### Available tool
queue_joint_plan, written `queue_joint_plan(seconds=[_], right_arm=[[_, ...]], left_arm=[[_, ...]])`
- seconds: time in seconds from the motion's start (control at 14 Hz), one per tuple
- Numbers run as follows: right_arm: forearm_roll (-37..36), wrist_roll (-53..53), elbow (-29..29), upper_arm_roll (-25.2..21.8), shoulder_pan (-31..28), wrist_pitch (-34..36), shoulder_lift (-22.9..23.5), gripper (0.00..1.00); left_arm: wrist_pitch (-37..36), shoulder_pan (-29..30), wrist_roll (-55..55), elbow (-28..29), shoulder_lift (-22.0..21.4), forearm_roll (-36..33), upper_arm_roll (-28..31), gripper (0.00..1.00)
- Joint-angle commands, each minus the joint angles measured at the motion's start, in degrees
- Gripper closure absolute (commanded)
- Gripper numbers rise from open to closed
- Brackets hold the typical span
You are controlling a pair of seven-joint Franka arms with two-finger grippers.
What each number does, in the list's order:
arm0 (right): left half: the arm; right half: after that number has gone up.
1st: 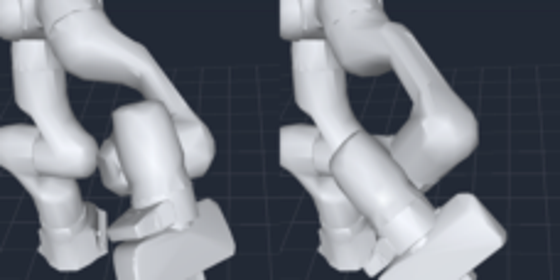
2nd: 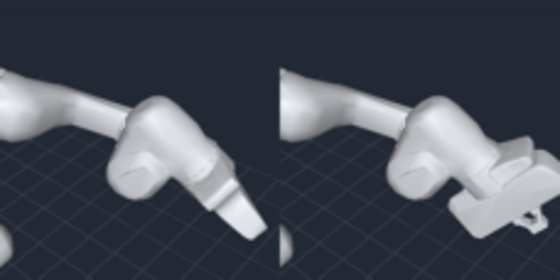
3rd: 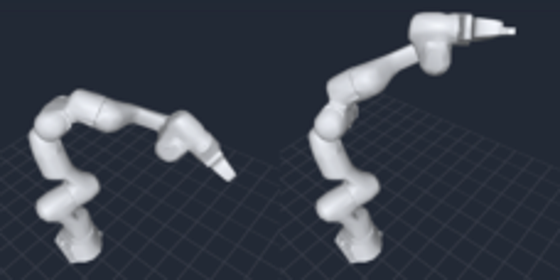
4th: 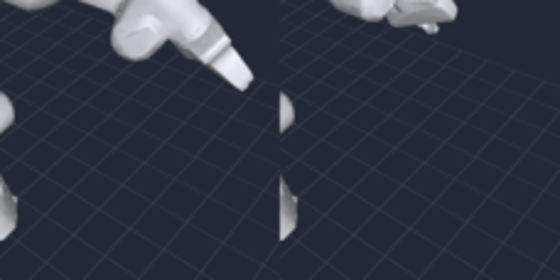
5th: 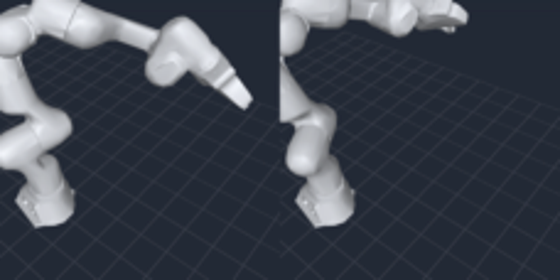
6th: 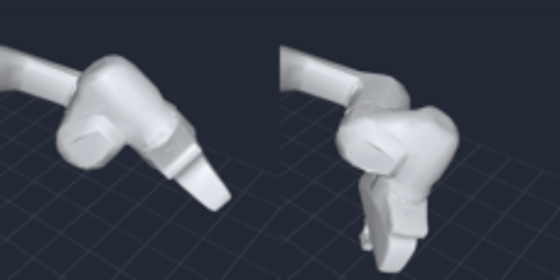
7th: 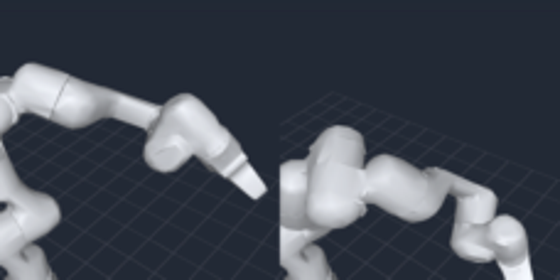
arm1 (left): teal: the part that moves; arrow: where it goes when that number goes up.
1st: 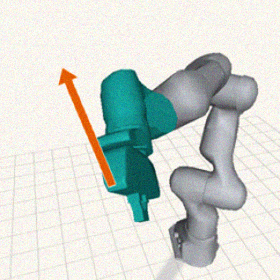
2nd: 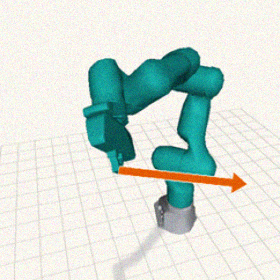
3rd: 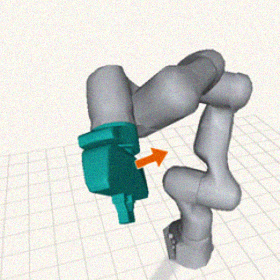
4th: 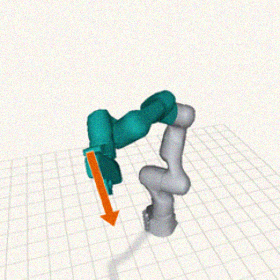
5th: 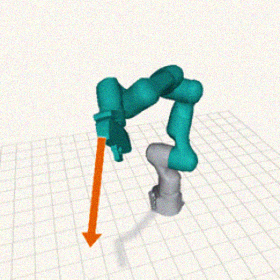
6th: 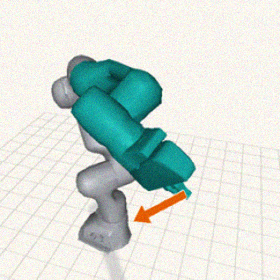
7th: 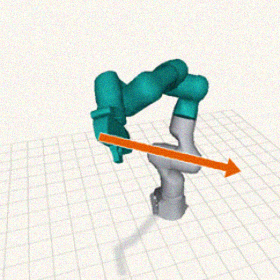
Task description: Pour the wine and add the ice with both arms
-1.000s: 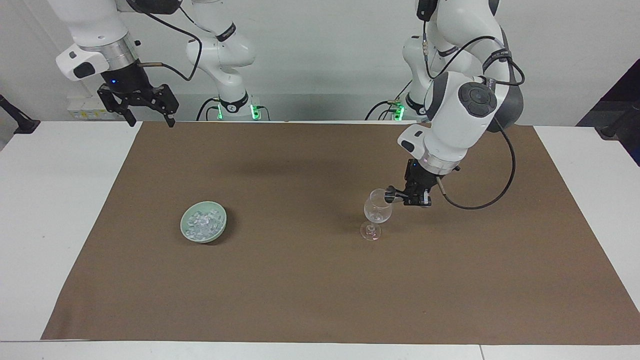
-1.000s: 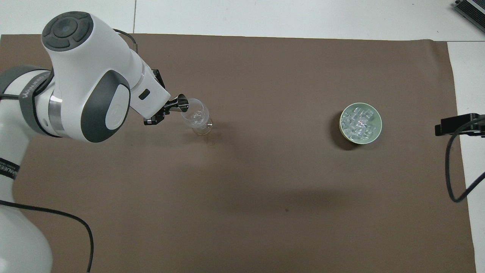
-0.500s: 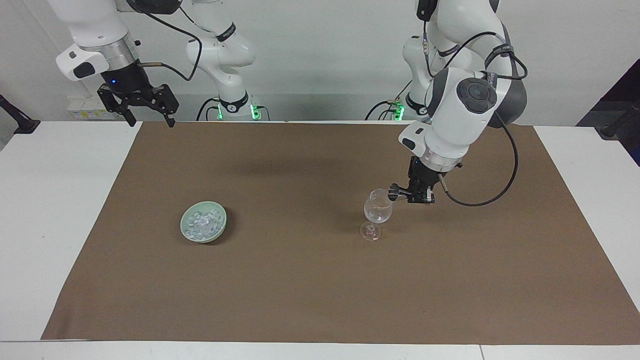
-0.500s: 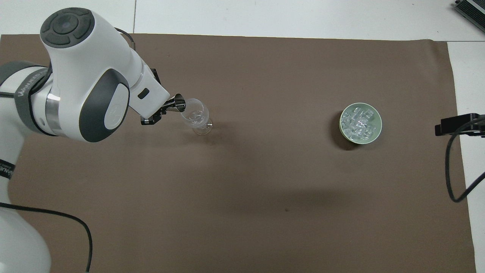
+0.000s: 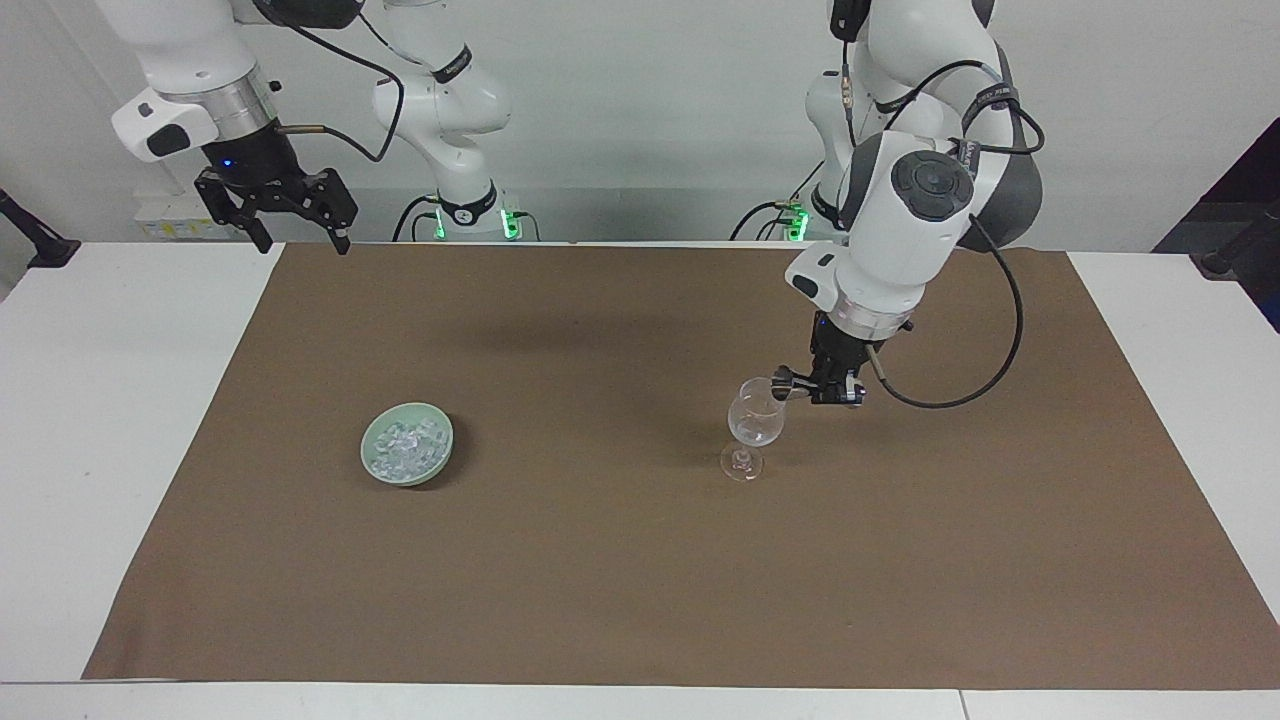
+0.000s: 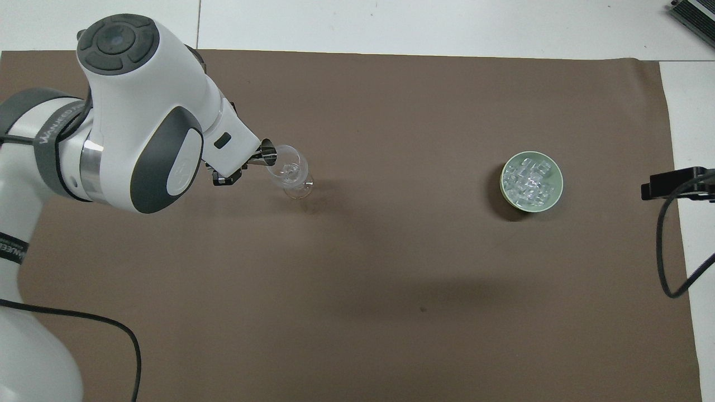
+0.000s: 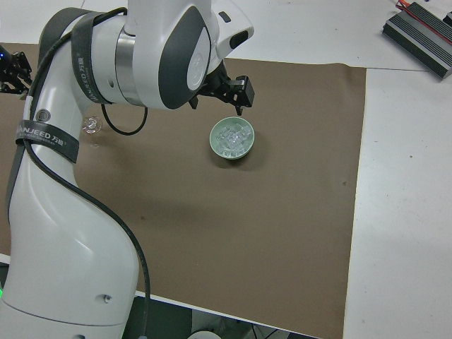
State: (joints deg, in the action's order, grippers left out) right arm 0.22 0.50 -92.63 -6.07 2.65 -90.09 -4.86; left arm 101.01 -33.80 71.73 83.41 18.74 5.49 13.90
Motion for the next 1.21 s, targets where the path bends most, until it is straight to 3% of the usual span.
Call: queue_joint_plan(seconds=[0.0,1.14], right_arm=[[-0.1,1.6,-0.1,0.1,-0.4,-0.3,-0.1,0.00],[-0.1,1.6,-0.1,0.1,-0.4,-0.3,-0.1,0.00]], left_arm=[[-2.9,-1.7,-2.7,-4.4,2.3,-3.4,1.5,1.00],[-6.7,-3.4,-4.5,-8.3,4.4,-7.5,1.6,1.00]])
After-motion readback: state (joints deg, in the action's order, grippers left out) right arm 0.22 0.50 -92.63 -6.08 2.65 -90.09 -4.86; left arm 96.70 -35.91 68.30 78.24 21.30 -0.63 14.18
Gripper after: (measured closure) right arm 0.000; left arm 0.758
